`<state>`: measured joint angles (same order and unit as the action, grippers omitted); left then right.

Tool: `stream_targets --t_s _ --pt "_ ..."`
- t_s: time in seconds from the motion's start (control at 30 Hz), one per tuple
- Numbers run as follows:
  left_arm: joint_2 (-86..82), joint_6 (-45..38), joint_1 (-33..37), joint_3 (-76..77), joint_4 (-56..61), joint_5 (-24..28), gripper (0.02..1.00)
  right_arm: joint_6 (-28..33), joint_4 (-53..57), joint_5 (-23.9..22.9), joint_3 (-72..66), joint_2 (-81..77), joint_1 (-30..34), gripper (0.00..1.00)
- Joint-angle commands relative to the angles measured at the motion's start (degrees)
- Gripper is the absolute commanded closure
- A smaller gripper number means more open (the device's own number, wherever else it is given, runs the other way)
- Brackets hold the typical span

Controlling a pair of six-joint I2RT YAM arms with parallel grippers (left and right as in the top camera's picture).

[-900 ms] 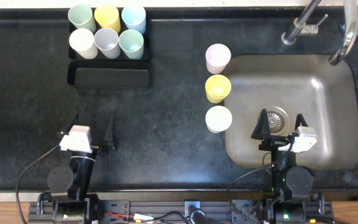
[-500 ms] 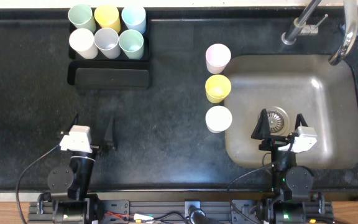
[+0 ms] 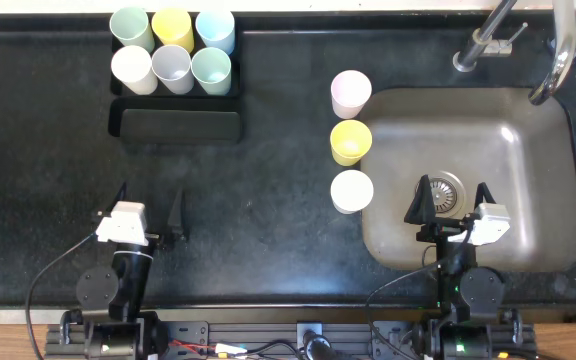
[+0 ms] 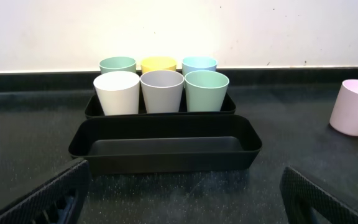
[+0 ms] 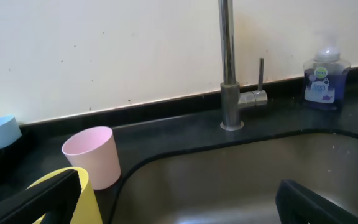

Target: Store Cups

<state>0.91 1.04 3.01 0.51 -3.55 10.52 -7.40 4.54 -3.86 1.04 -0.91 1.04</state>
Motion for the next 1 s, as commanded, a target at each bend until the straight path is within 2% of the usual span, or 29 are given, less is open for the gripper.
stream_targets --t_s 0.03,0.53,0.63,0.7,0.9,1.0 --pt "-0.52 -1.05 -0.22 -0.04 -0.07 0.37 0.02 0.33 -0.31 -0.02 -0.76 0.63 0.0 0.003" --pt "-0.37 -1.03 -0.11 0.0 -0.07 -0.04 0.02 0.33 -0.31 -0.02 -0.76 0.63 0.0 0.005" --pt "4.39 -0.7 -0.13 3.34 -0.79 0.66 0.02 0.33 -0.31 -0.02 -0.76 0.63 0.0 0.003" --pt "10.25 -0.61 -0.15 8.2 -2.38 1.77 0.018 0.33 -0.31 -0.02 -0.76 0.63 0.0 0.003" --pt "39.69 -0.57 -0.17 37.22 -11.47 10.32 0.018 0.33 -0.31 -0.02 -0.76 0.63 0.0 0.005" --pt "55.1 6.23 -0.22 54.82 -18.58 12.5 0.02 0.33 -0.31 -0.02 -0.76 0.63 0.0 0.003"
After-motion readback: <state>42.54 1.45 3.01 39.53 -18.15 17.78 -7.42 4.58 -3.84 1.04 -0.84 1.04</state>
